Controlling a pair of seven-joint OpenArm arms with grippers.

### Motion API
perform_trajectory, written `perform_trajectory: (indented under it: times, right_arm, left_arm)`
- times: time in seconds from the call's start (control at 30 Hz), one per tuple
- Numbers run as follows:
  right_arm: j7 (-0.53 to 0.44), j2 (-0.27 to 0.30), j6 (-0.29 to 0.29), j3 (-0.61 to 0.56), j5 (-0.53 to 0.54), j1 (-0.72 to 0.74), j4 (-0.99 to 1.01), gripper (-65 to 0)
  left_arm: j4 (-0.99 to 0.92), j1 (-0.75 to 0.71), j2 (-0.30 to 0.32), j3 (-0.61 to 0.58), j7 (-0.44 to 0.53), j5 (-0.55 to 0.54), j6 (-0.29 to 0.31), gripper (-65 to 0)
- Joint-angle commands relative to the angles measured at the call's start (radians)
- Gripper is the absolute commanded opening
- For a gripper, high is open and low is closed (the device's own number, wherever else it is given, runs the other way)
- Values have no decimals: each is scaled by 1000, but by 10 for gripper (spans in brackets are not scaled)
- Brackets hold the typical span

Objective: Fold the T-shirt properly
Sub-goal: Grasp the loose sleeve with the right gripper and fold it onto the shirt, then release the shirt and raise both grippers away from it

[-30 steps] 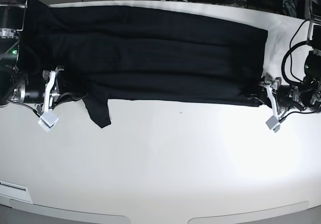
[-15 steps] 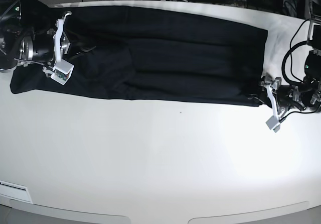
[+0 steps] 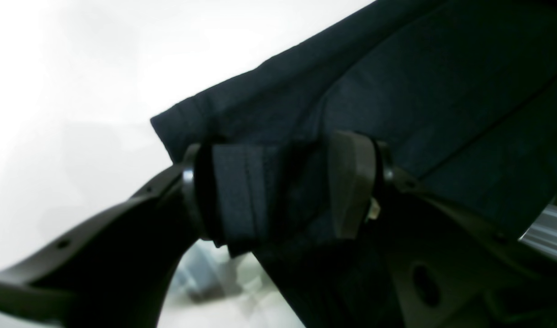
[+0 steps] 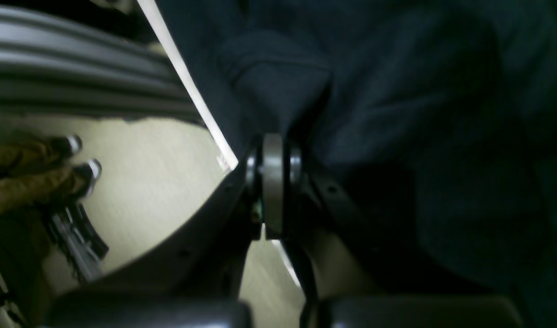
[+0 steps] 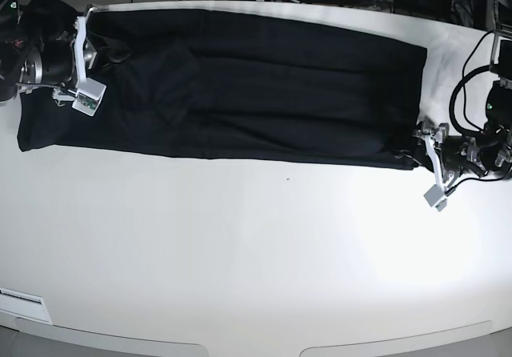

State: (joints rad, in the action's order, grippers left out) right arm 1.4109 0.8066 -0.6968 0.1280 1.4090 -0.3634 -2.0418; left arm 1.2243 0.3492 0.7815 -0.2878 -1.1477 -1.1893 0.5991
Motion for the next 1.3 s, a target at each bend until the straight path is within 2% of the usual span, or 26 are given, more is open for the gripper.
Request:
perform_trajectory:
  times: [0.0, 0.3, 0.47, 0.53, 0.63, 0.7, 0.83, 0.9, 0.93, 1.03, 1.07, 1.1, 1.17, 1.27]
  right_arm:
    - [-15, 27, -1, 9, 0, 8, -10, -650]
    - [-15, 120, -1, 9, -55, 8, -10, -650]
    - [-15, 101, -1, 8, -77, -16, -1, -650]
    - [-15, 103, -1, 8, -150, -38, 18, -650]
    - [-15, 105, -1, 8, -319, -43, 53, -650]
    - [-56, 105, -1, 8, -389, -44, 78, -650]
    - [-157, 103, -1, 8, -396, -43, 129, -650]
    - [-174, 103, -1, 8, -388, -43, 130, -650]
    - [-175, 103, -1, 8, -373, -42, 130, -590]
    - [-173, 106, -1, 8, -307, -35, 128, -343]
    - [-172, 106, -1, 10, -283, -35, 122, -289]
    - [-169, 108, -1, 10, -252, -35, 112, -263]
    - [-157, 108, -1, 10, -198, -35, 80, -258]
    - [-153, 108, -1, 10, -182, -35, 21, -259]
  left_arm:
    - [4, 11, 23, 2, -27, 26, -8, -273]
    - [4, 11, 38, 2, -27, 31, -8, -273]
    - [4, 12, 42, 2, -27, 33, -8, -273]
    - [4, 14, 42, 2, -27, 33, -7, -273]
    - [4, 26, 47, 2, -27, 32, -7, -273]
    - [4, 35, 53, 2, -27, 30, -8, -273]
    - [4, 53, 53, 2, -30, 29, -8, -273]
    - [4, 53, 53, 2, -31, 29, -8, -273]
    - [4, 52, 53, 2, -31, 28, -8, -273]
    - [4, 53, 53, 2, -32, 28, -8, -273]
    - [4, 53, 53, 2, -32, 28, -8, -273]
    - [4, 53, 53, 2, -37, 27, -8, -273]
    - [5, 53, 55, 2, -81, -2, -8, -273]
    - [7, 60, 65, 2, -224, -124, -8, -273]
